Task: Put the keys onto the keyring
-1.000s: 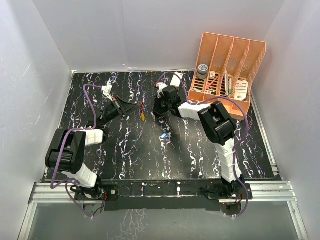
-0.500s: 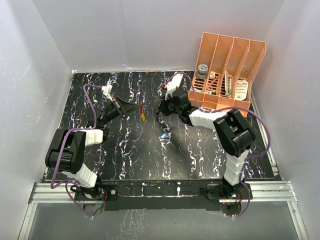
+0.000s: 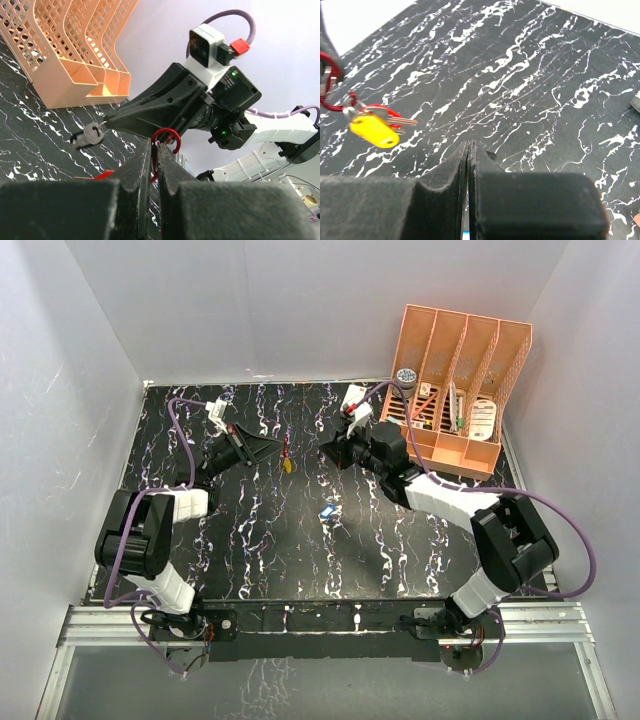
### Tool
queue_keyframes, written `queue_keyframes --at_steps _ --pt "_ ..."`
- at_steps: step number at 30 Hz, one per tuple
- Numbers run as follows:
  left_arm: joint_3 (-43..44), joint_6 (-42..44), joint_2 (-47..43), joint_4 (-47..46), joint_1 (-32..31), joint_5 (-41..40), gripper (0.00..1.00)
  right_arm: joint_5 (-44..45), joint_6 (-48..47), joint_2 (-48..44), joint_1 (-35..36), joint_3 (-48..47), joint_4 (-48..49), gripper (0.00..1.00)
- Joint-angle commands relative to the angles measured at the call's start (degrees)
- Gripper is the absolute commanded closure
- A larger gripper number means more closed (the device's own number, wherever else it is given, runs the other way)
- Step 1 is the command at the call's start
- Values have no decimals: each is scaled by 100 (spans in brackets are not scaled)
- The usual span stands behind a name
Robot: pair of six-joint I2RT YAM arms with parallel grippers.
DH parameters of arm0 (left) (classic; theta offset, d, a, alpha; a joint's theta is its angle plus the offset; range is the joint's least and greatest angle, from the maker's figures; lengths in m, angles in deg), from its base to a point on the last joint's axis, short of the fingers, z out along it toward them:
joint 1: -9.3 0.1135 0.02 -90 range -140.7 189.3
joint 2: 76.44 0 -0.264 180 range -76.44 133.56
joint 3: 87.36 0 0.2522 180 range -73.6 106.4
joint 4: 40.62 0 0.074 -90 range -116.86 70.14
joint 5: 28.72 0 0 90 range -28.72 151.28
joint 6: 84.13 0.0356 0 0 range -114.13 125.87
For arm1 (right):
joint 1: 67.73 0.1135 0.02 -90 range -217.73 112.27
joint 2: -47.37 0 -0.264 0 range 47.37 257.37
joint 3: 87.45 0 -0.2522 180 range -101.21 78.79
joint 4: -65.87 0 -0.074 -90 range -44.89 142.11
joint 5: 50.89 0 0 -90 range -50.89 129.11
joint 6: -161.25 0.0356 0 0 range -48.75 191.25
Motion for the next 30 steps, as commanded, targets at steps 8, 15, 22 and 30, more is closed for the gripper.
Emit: queue_keyframes --at_steps 8,15,22,30 --pt "473 60 127 -1783 -260 218 100 -621 160 -650 -22 7 571 100" --pt "603 84 273 -1782 -450 195 100 -822 365 -693 -14 -62 656 100" --pt "661 136 394 -1782 -567 150 100 -901 418 -856 -8 29 740 100" --pt "799 132 509 -1783 -639 149 100 -997 418 -923 -4 22 659 100"
